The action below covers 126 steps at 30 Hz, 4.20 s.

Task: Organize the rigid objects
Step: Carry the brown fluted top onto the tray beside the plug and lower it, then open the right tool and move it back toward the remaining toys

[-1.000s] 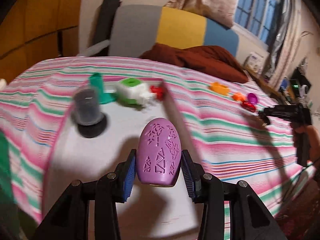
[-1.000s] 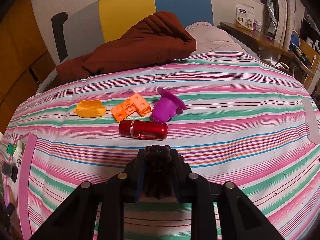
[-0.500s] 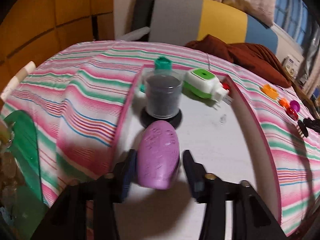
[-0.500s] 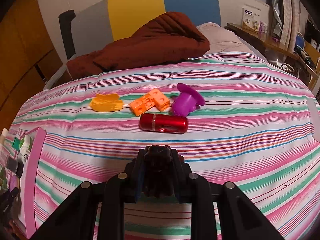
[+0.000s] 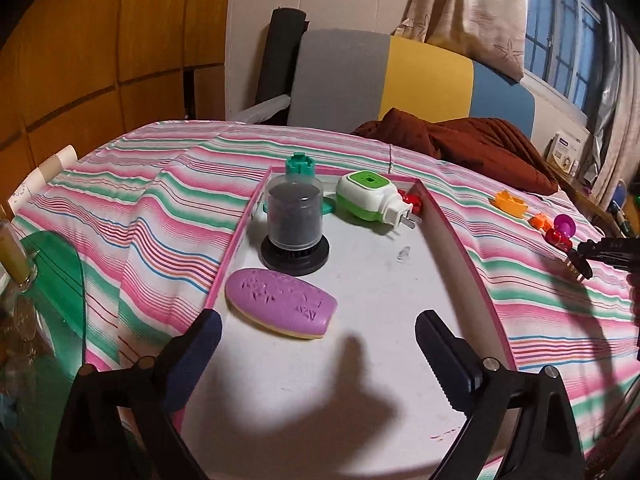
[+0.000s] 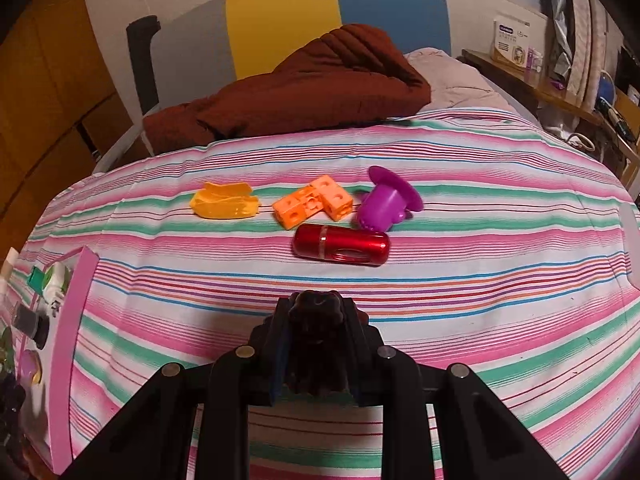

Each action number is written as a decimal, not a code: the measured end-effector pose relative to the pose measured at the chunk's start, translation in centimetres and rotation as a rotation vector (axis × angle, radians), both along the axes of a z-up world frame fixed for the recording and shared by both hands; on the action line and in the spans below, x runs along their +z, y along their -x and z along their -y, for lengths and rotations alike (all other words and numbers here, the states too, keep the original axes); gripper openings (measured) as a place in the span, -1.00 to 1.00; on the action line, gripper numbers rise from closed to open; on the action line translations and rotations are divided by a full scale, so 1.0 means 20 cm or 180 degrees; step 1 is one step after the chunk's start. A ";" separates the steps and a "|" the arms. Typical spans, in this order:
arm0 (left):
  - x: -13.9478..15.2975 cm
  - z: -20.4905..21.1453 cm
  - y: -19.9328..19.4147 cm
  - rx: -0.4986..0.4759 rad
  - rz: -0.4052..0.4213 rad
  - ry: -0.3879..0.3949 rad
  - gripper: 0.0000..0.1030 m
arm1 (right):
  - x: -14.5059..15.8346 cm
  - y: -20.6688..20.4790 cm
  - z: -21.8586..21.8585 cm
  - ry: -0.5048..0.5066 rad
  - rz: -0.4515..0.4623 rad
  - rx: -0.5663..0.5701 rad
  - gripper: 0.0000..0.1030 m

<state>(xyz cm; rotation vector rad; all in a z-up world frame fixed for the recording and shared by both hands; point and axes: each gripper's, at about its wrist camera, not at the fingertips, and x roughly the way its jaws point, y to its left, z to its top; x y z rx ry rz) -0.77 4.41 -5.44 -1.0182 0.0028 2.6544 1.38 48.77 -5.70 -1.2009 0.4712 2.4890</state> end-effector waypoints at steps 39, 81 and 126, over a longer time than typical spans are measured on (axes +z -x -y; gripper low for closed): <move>0.04 0.14 -0.12 0.0036 -0.0154 -0.0165 0.99 | 0.20 0.39 1.36 0.0370 -0.0172 0.1847 -0.56; 0.04 0.14 -0.15 -0.0003 -0.0127 -0.0159 0.99 | 0.21 0.40 1.34 0.0415 -0.0222 0.1695 -0.32; 0.19 -0.52 -0.35 -0.1188 -0.0298 0.0272 0.99 | 0.04 0.06 -0.01 -0.0448 0.0356 0.0073 -0.29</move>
